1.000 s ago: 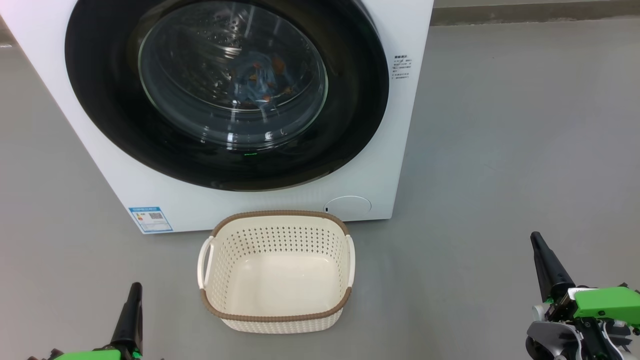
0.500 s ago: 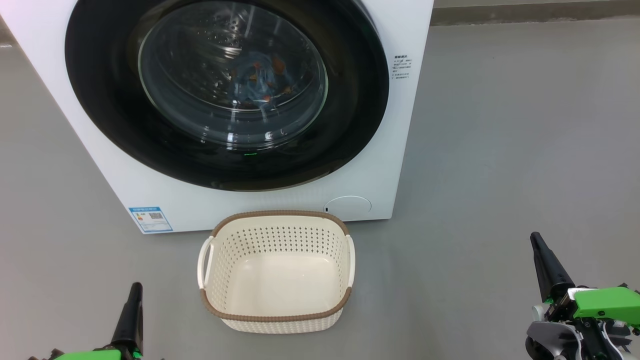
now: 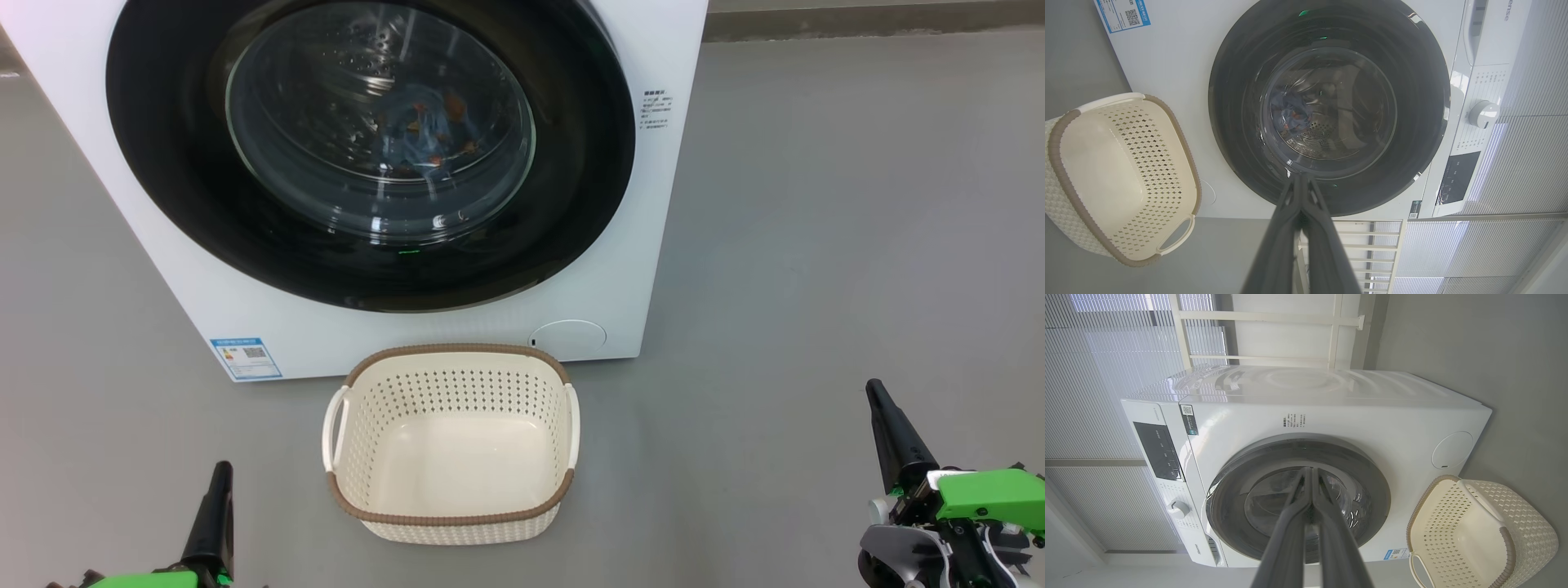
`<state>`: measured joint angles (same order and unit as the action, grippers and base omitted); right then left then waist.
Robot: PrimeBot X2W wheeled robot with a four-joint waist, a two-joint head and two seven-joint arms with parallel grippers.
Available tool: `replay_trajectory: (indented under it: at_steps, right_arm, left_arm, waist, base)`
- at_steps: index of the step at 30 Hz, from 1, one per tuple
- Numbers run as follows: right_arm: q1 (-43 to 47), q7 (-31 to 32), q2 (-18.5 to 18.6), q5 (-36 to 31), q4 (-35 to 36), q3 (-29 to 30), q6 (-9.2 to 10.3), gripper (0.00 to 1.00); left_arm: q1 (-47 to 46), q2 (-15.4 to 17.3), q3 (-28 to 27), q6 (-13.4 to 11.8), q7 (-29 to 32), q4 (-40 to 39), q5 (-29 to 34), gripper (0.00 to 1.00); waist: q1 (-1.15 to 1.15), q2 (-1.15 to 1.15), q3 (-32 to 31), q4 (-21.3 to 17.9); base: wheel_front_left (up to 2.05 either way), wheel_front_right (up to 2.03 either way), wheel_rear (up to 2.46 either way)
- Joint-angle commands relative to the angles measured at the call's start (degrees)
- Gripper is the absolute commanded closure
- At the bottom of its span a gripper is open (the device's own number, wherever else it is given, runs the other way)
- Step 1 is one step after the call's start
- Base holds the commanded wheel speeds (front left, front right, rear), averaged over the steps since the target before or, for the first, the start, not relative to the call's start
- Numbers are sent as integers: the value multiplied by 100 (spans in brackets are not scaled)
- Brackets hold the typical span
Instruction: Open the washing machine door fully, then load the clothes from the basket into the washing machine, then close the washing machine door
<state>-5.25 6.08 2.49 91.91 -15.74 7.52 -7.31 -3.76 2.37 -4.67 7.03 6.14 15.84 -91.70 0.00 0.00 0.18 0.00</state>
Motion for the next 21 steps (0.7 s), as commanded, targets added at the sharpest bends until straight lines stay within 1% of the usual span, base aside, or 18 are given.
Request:
replay_trajectory:
  at_steps: [1, 21]
  right_arm:
    - [-93, 37, 46, 29, 172, -104, -18, 100]
    - [-93, 40, 44, 27, 172, -101, -18, 100]
  left_arm:
    - [-243, 51, -186, 46, 36, -178, -45, 100]
    - [-243, 51, -186, 46, 36, -178, -46, 100]
  waist:
    - [0, 0, 0, 0]
    - [0, 0, 0, 0]
  base:
    - [0, 0, 0]
    - [0, 0, 0]
